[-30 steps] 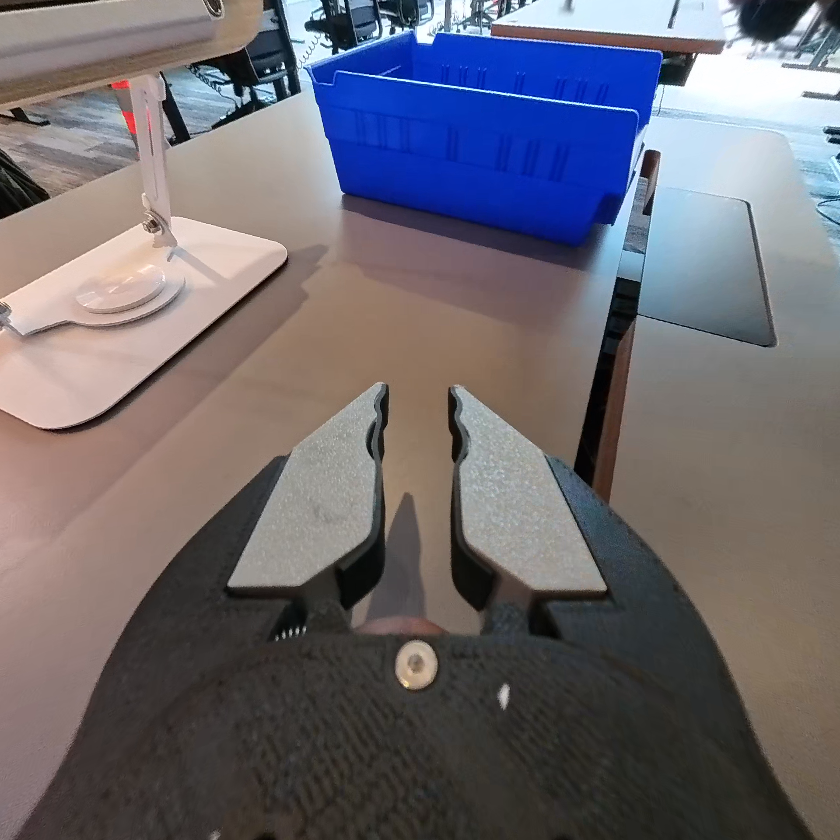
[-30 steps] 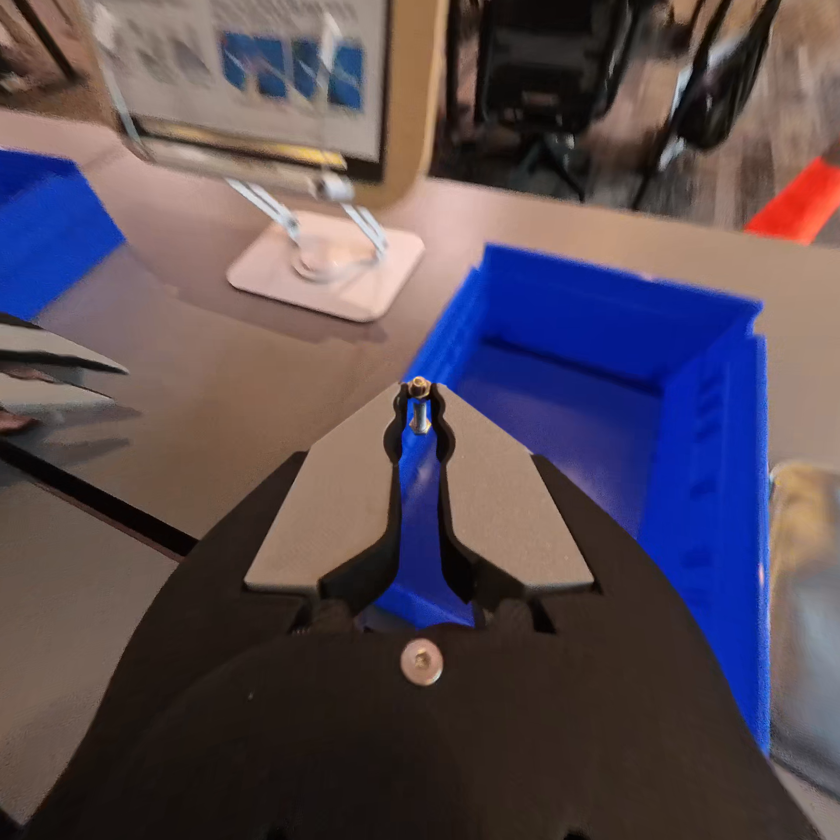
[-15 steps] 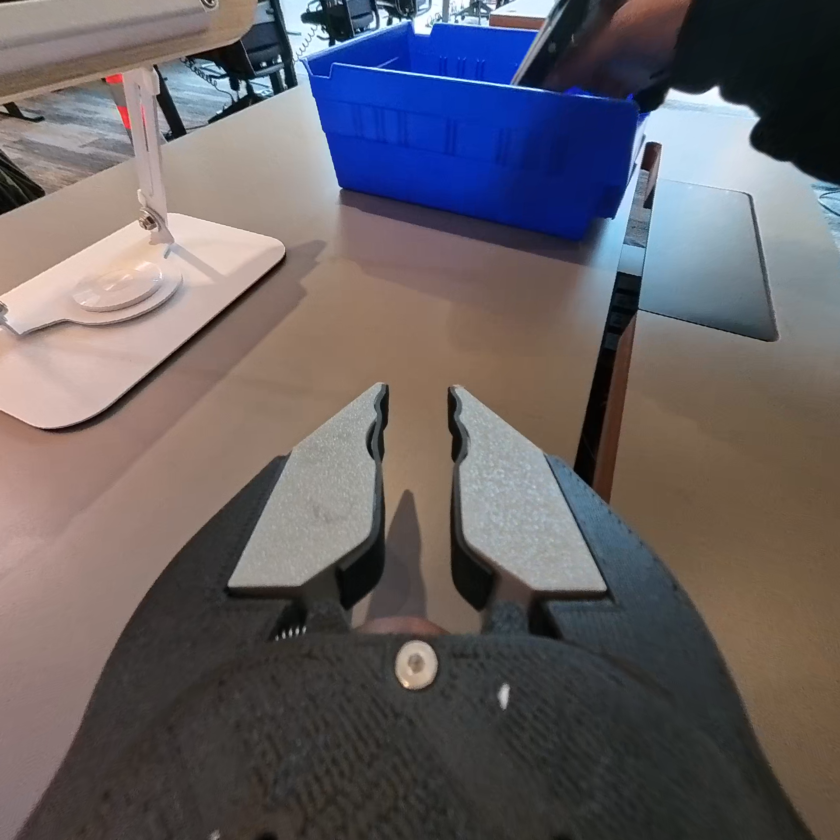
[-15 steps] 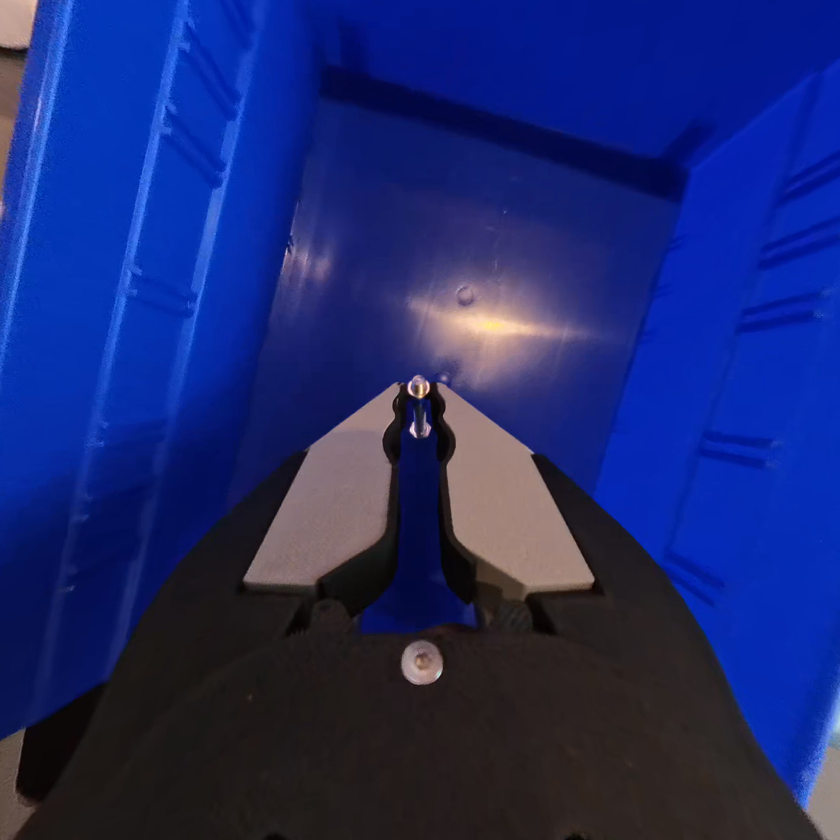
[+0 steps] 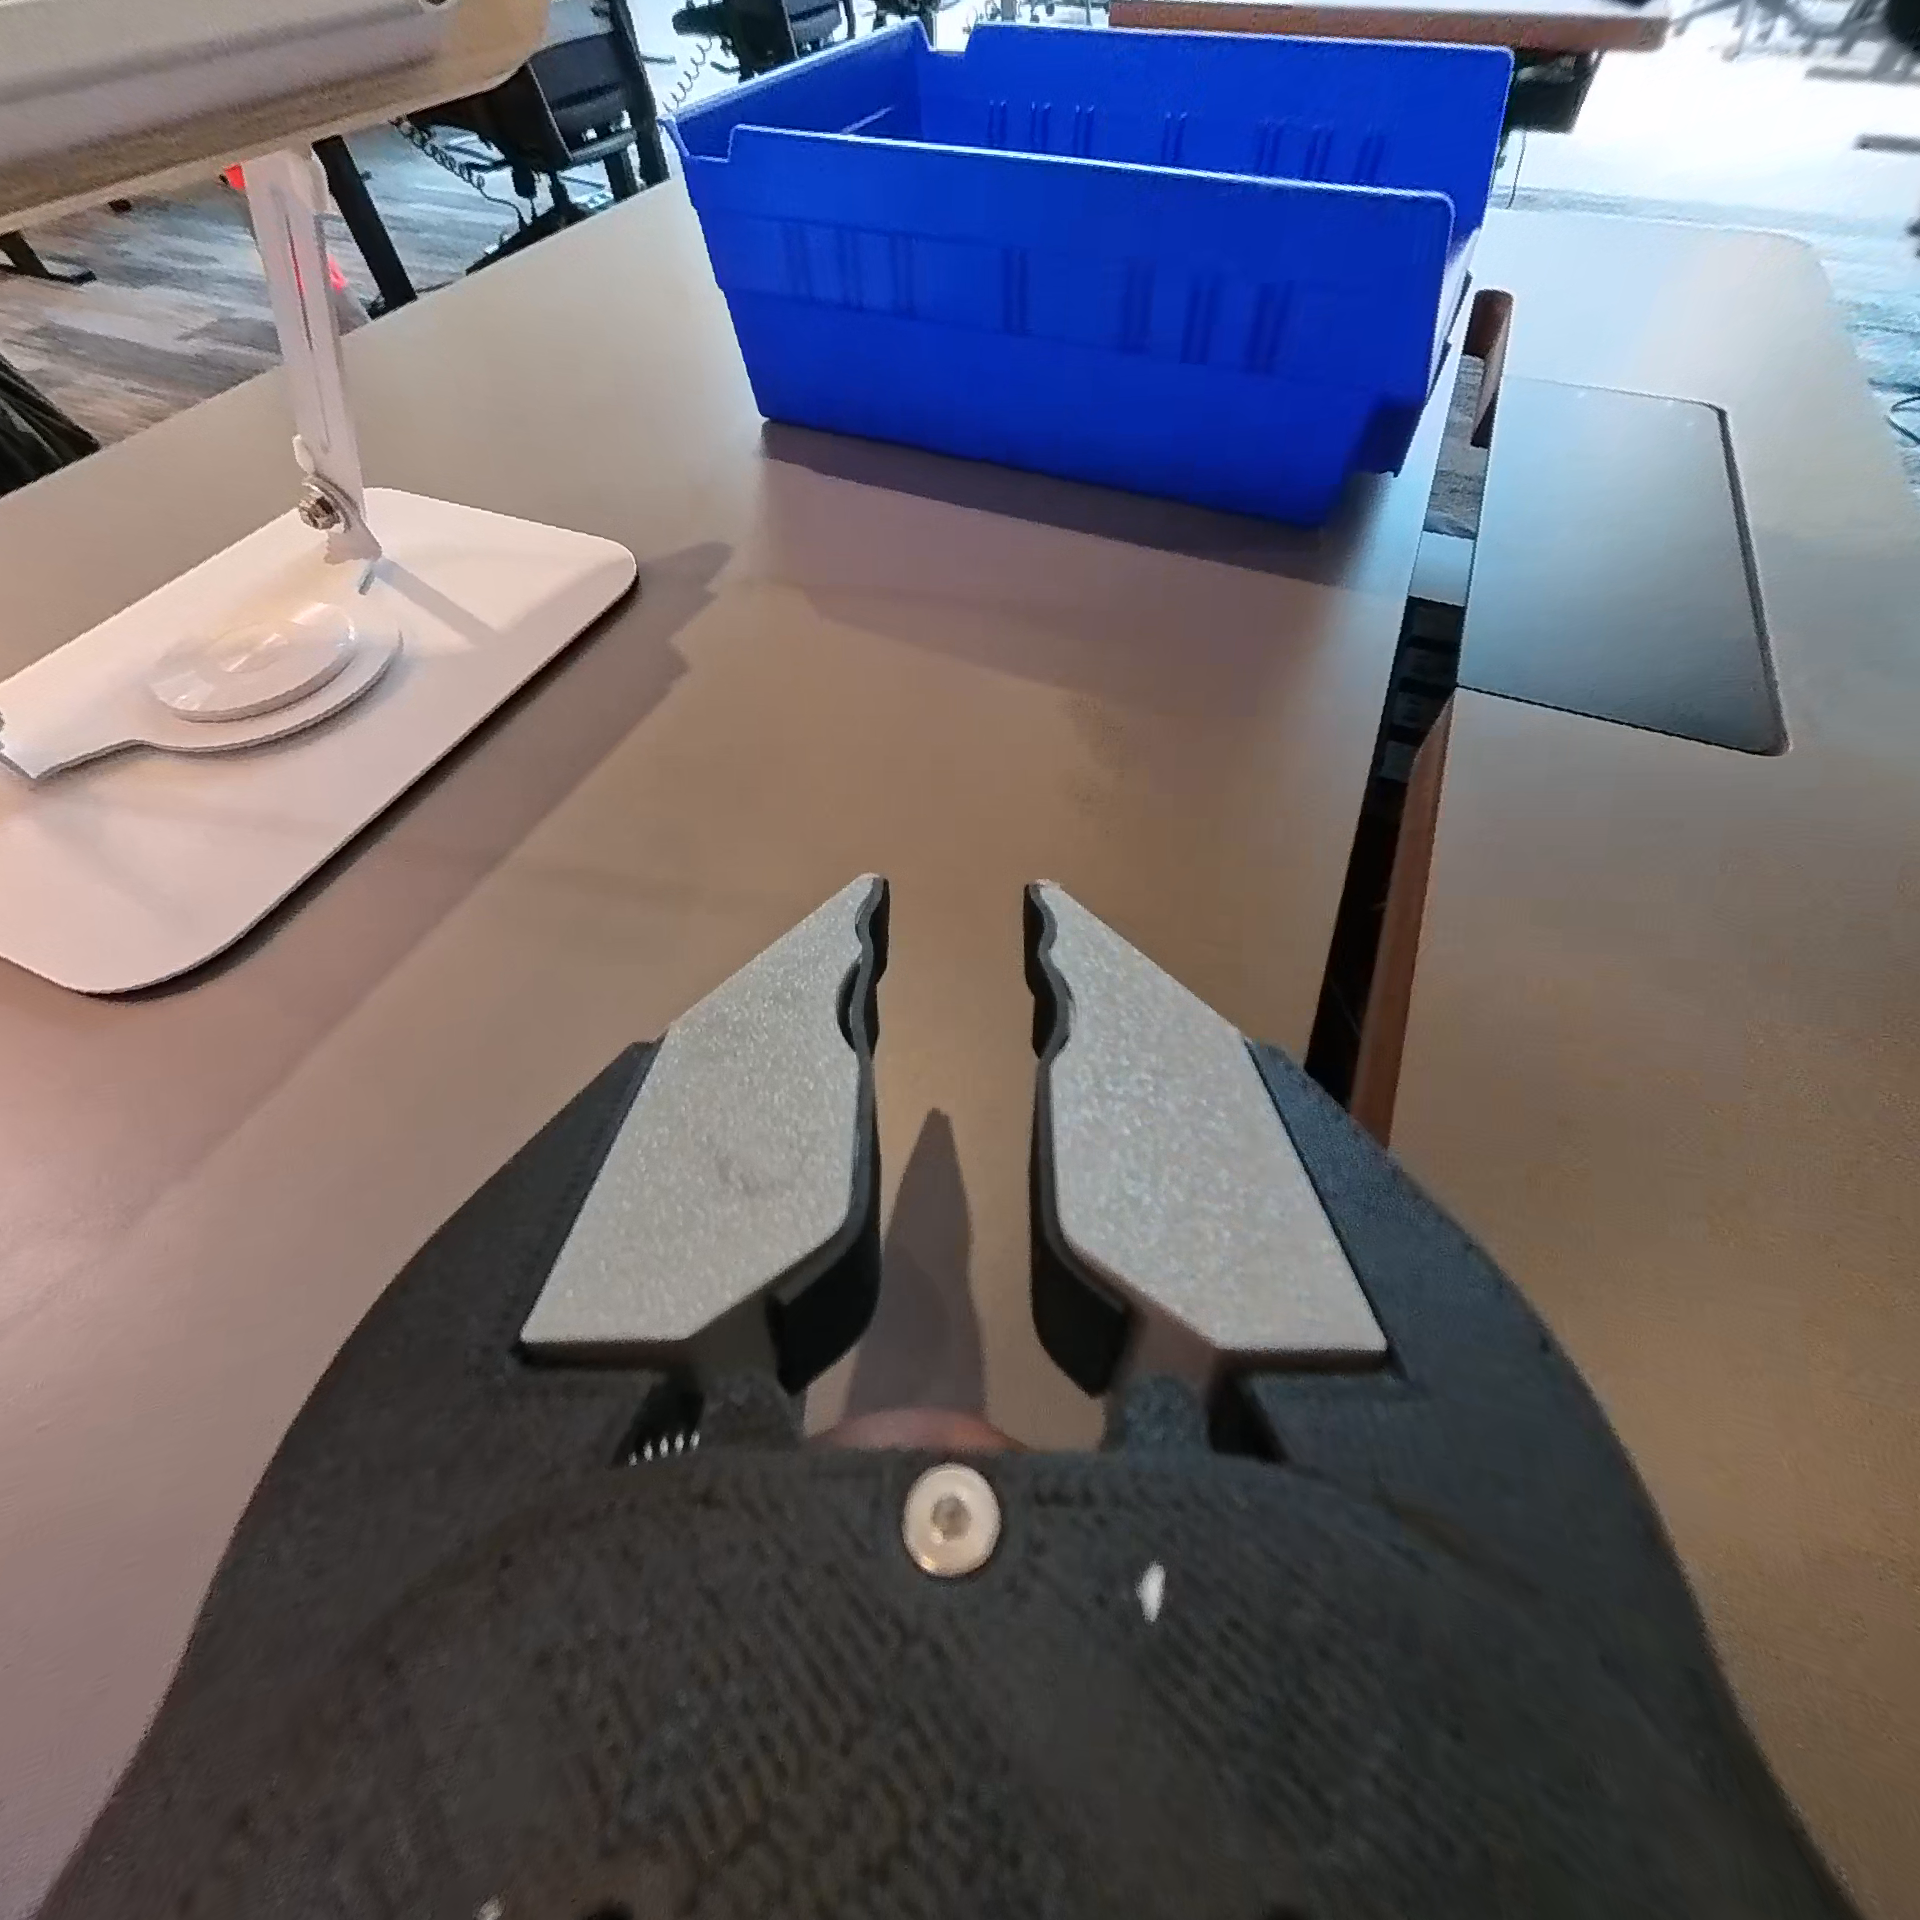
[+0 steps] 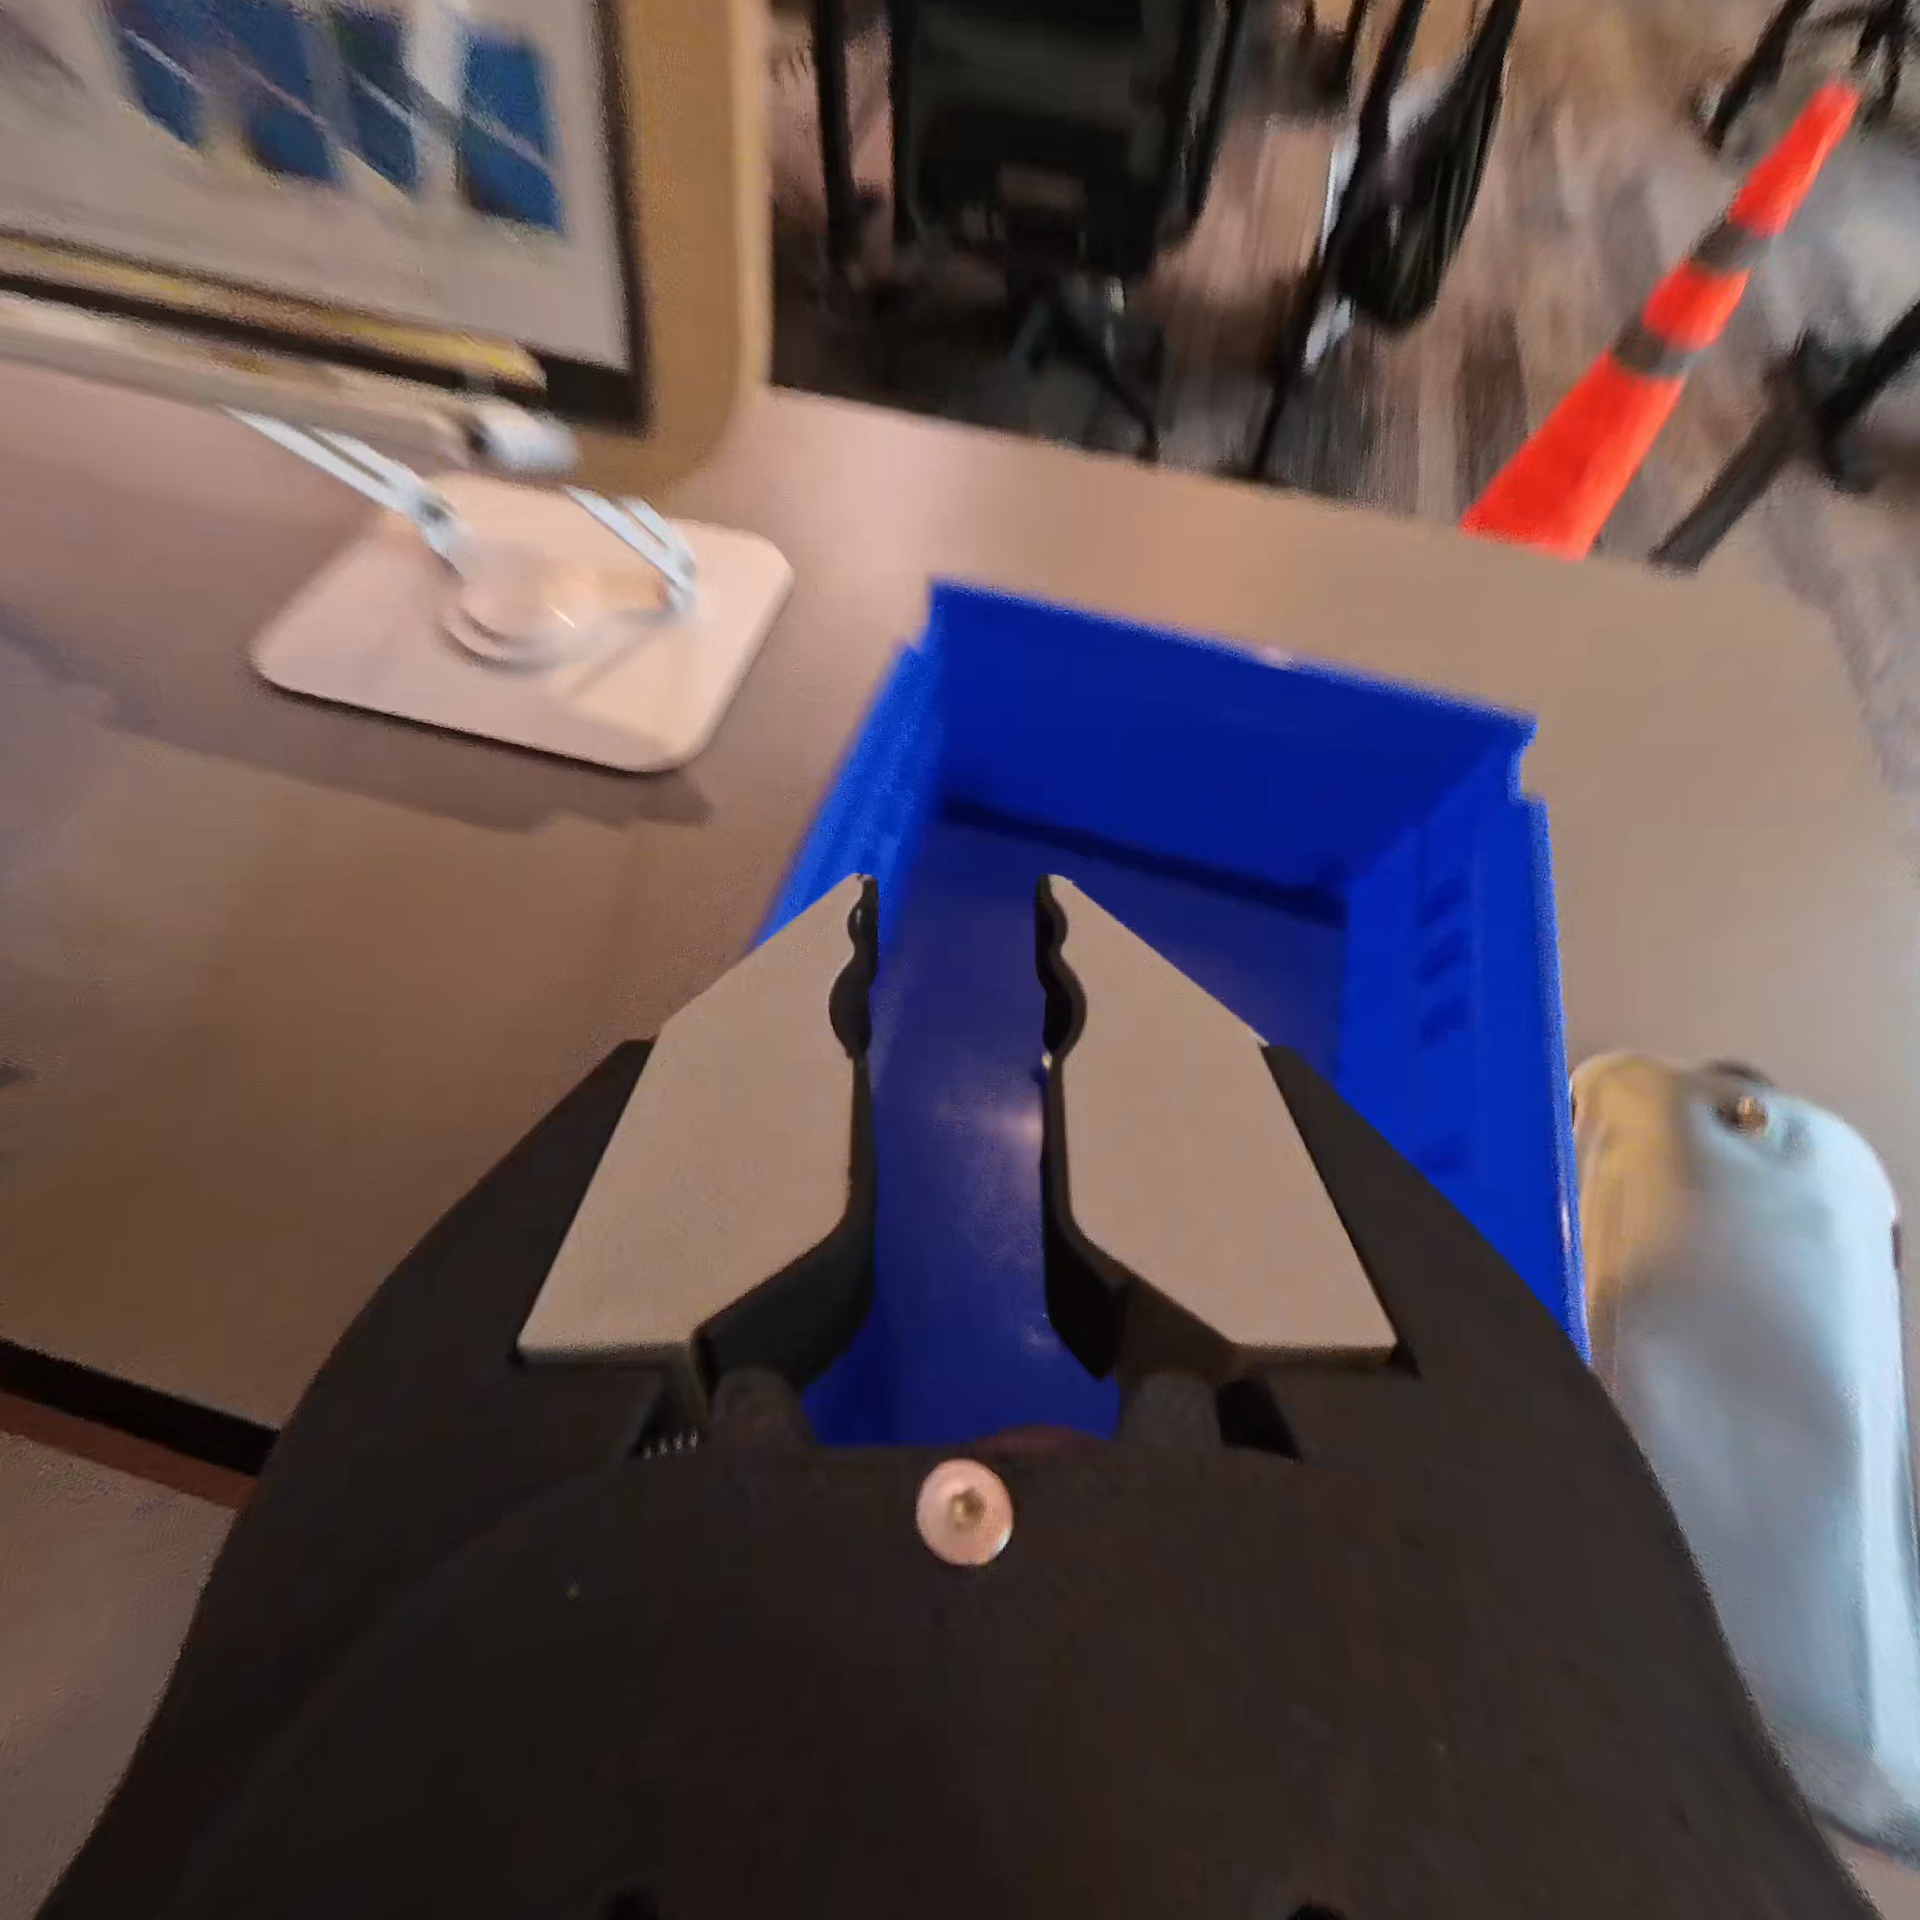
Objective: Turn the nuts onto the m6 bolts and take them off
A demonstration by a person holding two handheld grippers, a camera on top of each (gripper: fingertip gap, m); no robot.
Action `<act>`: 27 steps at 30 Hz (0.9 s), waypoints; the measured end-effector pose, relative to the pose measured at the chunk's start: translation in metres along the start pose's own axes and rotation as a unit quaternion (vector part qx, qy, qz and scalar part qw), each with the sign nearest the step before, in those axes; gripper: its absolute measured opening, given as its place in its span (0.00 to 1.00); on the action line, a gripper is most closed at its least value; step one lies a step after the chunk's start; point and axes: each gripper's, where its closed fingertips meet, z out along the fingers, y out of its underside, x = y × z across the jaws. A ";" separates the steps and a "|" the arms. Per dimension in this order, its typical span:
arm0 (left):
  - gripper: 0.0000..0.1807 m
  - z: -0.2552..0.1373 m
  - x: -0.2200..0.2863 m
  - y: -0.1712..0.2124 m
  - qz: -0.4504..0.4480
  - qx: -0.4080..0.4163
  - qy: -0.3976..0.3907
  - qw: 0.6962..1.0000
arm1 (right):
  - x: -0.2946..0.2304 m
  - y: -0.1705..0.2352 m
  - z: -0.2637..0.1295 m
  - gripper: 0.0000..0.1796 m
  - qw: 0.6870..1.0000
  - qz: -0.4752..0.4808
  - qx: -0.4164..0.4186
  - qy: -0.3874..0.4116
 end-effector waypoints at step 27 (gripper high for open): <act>0.13 -0.001 0.001 0.001 0.014 -0.015 -0.007 1.000 | -0.269 0.027 0.106 0.26 0.968 -0.123 0.105 -0.193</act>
